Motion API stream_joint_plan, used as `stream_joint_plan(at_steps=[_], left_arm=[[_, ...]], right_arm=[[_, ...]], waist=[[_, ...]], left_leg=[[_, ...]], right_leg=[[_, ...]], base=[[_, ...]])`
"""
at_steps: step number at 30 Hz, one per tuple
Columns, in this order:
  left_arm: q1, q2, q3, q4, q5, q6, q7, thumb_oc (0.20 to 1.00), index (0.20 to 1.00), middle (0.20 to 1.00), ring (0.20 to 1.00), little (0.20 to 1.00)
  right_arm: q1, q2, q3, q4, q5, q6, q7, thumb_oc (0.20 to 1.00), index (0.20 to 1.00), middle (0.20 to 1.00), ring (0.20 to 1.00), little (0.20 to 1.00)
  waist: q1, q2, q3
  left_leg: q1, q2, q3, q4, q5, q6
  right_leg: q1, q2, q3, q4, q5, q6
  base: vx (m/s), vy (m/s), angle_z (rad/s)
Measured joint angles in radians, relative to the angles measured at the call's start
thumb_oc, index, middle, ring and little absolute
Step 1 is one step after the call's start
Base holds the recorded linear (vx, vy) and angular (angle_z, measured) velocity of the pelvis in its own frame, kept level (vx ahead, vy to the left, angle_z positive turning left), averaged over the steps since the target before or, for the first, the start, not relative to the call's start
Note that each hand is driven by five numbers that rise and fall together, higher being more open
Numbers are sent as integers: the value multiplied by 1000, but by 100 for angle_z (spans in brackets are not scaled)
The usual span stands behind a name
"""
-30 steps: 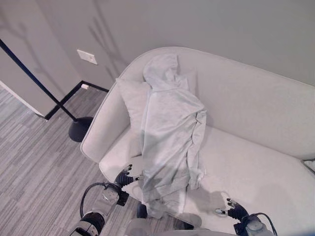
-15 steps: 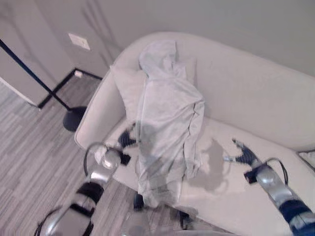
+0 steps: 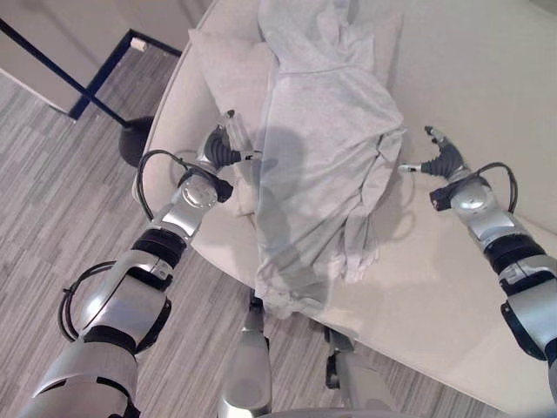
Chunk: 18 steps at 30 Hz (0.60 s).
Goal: Hang the clothes on the sofa on the clothes rack.
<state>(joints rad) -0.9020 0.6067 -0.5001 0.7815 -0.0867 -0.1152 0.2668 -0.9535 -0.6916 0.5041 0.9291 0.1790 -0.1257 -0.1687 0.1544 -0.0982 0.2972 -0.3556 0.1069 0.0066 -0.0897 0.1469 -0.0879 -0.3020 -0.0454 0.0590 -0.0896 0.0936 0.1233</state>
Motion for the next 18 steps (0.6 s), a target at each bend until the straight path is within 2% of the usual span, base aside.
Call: stream_joint_plan(at_steps=[4,8,10,12,18], left_arm=[[-17,9,-5,3,0,-3,13,1000,1000,1000,1000,1000],[-41,8,-23,19,-2,-9,14,1000,1000,1000,1000,1000],[-61,9,-37,24,-9,-9,14,1000,1000,1000,1000,1000],[-103,3,-118,89,-13,-14,11,1000,1000,1000,1000,1000],[-156,-19,-135,93,-21,-15,9,1000,1000,1000,1000,1000]], right_arm=[[-78,-40,76,102,19,3,-1,1000,1000,1000,1000,1000],[-148,-51,86,199,40,2,0,1000,1000,1000,1000,1000],[-185,-60,96,201,60,5,0,1000,1000,1000,1000,1000],[-226,-60,162,202,79,4,5,1000,1000,1000,1000,1000],[-281,-59,167,196,139,0,4,1000,1000,1000,1000,1000]], waist=[[11,9,7],[29,13,9],[30,14,10],[34,15,10],[40,21,14]], left_leg=[[-11,0,-9,0,0,0],[-34,0,-16,0,3,-5],[-72,0,-27,0,10,-15],[-100,0,-32,0,16,-15],[-150,-1,-51,0,25,-21]], right_leg=[[-3,1,-18,0,0,0],[-23,2,-22,0,-2,3],[-56,3,-30,0,-2,2],[-81,3,-38,0,-2,2],[-123,3,-45,0,-1,1]], base=[[5,-8,9],[16,-17,5],[26,-20,11],[23,-8,7],[17,5,6]])
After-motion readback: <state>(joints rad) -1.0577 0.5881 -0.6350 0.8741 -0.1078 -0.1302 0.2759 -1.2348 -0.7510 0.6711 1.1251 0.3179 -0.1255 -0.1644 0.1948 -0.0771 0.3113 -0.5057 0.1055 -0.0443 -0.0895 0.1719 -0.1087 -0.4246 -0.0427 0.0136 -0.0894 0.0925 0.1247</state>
